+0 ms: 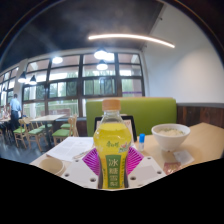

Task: Pour water

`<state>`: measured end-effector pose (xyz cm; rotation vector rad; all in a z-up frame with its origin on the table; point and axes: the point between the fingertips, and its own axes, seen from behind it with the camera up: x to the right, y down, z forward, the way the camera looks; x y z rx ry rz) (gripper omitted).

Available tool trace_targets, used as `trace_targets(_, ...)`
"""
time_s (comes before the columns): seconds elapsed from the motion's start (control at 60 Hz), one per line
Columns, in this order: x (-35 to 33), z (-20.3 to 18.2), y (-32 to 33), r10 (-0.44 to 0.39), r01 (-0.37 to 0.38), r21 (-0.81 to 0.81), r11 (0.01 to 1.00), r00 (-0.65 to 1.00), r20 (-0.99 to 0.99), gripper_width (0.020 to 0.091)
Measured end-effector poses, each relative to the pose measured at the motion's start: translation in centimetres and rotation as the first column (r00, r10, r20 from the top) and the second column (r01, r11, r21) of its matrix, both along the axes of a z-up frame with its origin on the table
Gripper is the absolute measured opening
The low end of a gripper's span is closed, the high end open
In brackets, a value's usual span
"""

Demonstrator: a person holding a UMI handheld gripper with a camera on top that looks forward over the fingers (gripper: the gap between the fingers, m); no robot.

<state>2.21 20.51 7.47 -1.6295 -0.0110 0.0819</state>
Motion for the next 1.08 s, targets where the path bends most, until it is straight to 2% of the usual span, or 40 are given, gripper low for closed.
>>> trace_targets(0.167,0.8,0.4,-1.1,0.004,-0.005,0.018,1.0,1.0,0.027,0.03)
trace_targets(0.233,1.1,0.4,-1.1,-0.003,0.003,0.021,1.0,1.0,0.019,0.0354)
trace_targets(0.25,2.8,1.8,-0.5,-0.002,0.002,0.021,1.0,1.0,0.021,0.0373)
trace_targets(0.267,2.9,1.9,-0.5,-0.006,0.005,0.021,1.0,1.0,0.022,0.0424)
trace_targets(0.317,3.0,1.7,-0.4,-0.003,0.003,0.005,1.0,0.999,0.035,0.0477)
trace_targets(0.333,1.5,0.1,-1.1,-0.01,0.01,-0.005,1.0,0.999,0.039,0.0508)
trace_targets(0.35,3.4,1.4,-0.5,-0.011,0.013,-0.023,1.0,0.999,0.053,0.0533)
trace_targets(0.367,1.9,0.2,-1.2,-0.021,0.023,-0.035,0.999,0.998,0.058,0.0598)
trace_targets(0.433,3.9,2.2,-2.0,-0.009,0.014,-0.07,0.997,0.997,0.072,0.0861)
trace_targets(0.483,4.2,3.1,-3.5,-0.023,0.028,-0.069,0.997,0.998,0.062,0.0806)
trace_targets(0.65,5.1,6.4,-11.3,-0.018,0.02,-0.081,0.997,1.0,0.014,0.0823)
trace_targets(0.667,3.3,6.8,-12.0,-0.026,0.027,-0.083,0.996,1.0,0.011,0.0824)
trace_targets(0.8,2.3,8.4,-20.2,-0.03,0.031,-0.079,0.996,1.0,0.006,0.0822)
trace_targets(0.95,-1.2,9.5,-28.4,0.024,-0.025,-0.059,0.998,1.0,-0.02,0.0822)
trace_targets(1.083,-5.2,9.9,-33.7,0.109,-0.113,-0.041,0.993,0.99,-0.092,0.0826)
